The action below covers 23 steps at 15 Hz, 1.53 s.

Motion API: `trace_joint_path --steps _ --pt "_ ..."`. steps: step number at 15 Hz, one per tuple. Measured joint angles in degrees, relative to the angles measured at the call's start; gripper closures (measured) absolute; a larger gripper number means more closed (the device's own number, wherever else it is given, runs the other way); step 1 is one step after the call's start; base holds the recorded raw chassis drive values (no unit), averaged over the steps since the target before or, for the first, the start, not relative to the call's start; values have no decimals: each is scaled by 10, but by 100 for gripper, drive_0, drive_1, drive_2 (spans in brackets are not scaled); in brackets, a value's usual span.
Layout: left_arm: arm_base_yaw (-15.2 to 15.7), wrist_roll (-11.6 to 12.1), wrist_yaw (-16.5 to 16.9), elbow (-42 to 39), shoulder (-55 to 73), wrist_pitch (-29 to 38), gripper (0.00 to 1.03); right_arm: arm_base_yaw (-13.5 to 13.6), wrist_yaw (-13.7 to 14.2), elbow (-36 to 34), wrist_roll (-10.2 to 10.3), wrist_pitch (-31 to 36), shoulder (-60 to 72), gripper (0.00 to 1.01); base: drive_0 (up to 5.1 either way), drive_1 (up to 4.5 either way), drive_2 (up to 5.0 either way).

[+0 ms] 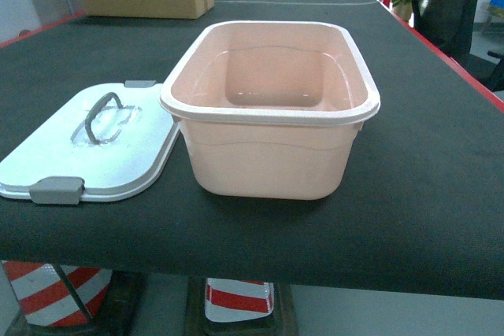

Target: Pick capacitor and pack into box

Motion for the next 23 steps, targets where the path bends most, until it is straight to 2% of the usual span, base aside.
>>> trace_joint_path --steps 3,4,5,7,8,9,10,13,15,16,17,19,20,21,22,23 --pt "0 0 0 0 0 0 60 0 0 0 0 0 0 3 0 0 0" --pt "-21 -7 -49 5 16 -21 60 0 0 0 0 0 0 3 0 0 0" --pt "-51 -14 -108 8 100 49 60 0 0 0 0 0 0 3 0 0 0" --pt "-77 -9 -140 57 313 255 60 0 0 0 0 0 0 3 0 0 0" --pt "-108 0 -140 125 439 370 60 0 0 0 0 0 0 3 0 0 0" --pt "-131 12 -133 196 542 448 60 0 0 0 0 0 0 3 0 0 0" --pt "-155 15 -127 286 656 483 60 0 0 0 0 0 0 3 0 0 0" --pt "-217 25 -136 550 944 391 60 0 0 0 0 0 0 3 0 0 0" --pt "-238 19 -137 727 1081 323 60 0 0 0 0 0 0 3 0 0 0" --pt "-245 19 -125 778 1117 301 60 0 0 0 0 0 0 3 0 0 0" --pt "-248 15 -125 798 1135 315 50 0 0 0 0 0 0 3 0 0 0" --pt "-247 -9 -124 793 1117 326 27 0 0 0 0 0 0 3 0 0 0" --pt "-246 -13 -124 793 1101 330 12 0 0 0 0 0 0 3 0 0 0" --pt "-244 -16 -125 793 1098 332 3 0 0 0 0 0 0 3 0 0 0" --pt "-244 -20 -125 793 1099 328 6 0 0 0 0 0 0 3 0 0 0" --pt "-241 -18 -118 765 1097 403 5 0 0 0 0 0 0 3 0 0 0"
